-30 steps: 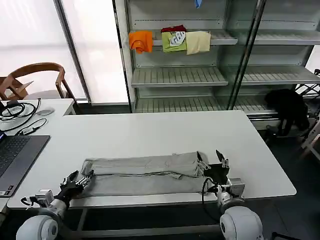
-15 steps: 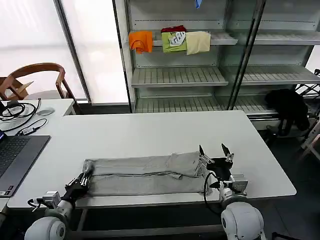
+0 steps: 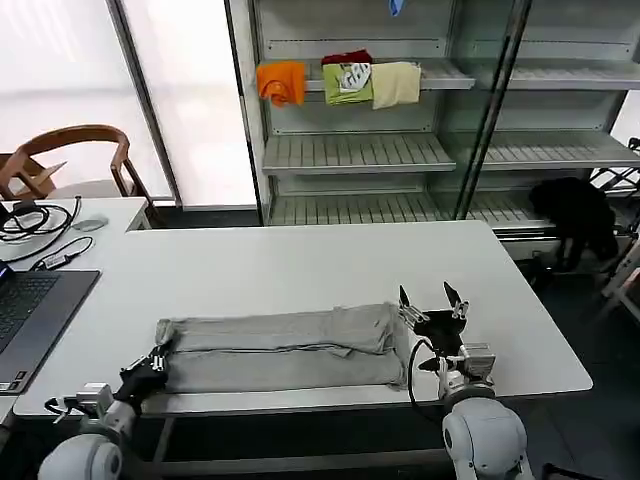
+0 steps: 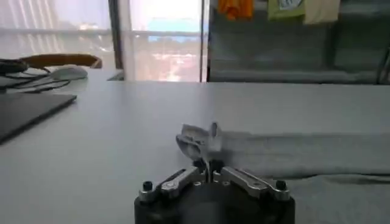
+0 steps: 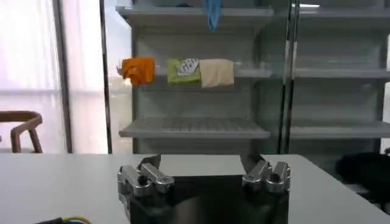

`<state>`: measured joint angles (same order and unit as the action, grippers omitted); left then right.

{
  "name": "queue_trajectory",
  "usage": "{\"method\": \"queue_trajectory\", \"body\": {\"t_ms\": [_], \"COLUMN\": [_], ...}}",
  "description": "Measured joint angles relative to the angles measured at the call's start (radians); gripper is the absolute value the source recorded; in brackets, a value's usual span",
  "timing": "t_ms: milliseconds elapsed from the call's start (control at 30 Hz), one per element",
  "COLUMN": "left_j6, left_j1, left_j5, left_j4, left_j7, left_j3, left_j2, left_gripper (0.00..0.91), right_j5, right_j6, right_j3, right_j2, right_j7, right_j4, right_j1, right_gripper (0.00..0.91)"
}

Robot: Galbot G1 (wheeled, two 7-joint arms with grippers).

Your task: Fold and organize the clothes.

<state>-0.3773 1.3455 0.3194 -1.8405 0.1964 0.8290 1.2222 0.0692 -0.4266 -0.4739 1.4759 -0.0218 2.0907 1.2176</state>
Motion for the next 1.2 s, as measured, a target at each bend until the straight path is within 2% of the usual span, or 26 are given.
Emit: {"method": "queue_trajectory", "body": {"t_ms": [367, 567, 667, 800, 1000, 1200], "left_j6": [-0.042, -0.106, -0.129, -0.151, -0.174, -0.184], "left_j1": [-0.065, -0.071, -0.064, -0.058, -0.07, -0.09], "left_j5": [0.077, 0.19, 0.216, 0.205, 0.128, 0.025], "left_j4": [0.068, 0.013, -0.044, -0.13, -0.237, -0.27], "left_j7": [0.067, 0.062, 0.062, 0.053, 0.034, 0.024], "left_j3": [0.23, 0.289, 0.284, 0.225, 0.062, -0.11], "left_j2": [-0.245, -0.297, -0.286, -0.229, -0.113, -0.014], "left_gripper": [0.0, 0.01, 0.01, 0.01, 0.01, 0.01], "right_j5": [-0.016, -0.029, -0.034, -0.035, -0.036, -0.032], "right_j6": [0.005, 0.006, 0.007, 0.01, 0.017, 0.027], "right_j3": [0.013, 0.013, 0.01, 0.002, -0.012, -0.034], "right_j2": [0.011, 0.011, 0.009, 0.001, -0.009, -0.021], "right_j7": [0.008, 0.007, 0.006, 0.006, 0.002, 0.003], "right_j4": [-0.027, -0.032, -0.032, -0.03, -0.029, -0.032], "right_j1": [-0.004, 0.008, 0.014, 0.027, 0.047, 0.064], "right_gripper": [0.907, 0.907, 0.907, 0.907, 0.907, 0.907]}}
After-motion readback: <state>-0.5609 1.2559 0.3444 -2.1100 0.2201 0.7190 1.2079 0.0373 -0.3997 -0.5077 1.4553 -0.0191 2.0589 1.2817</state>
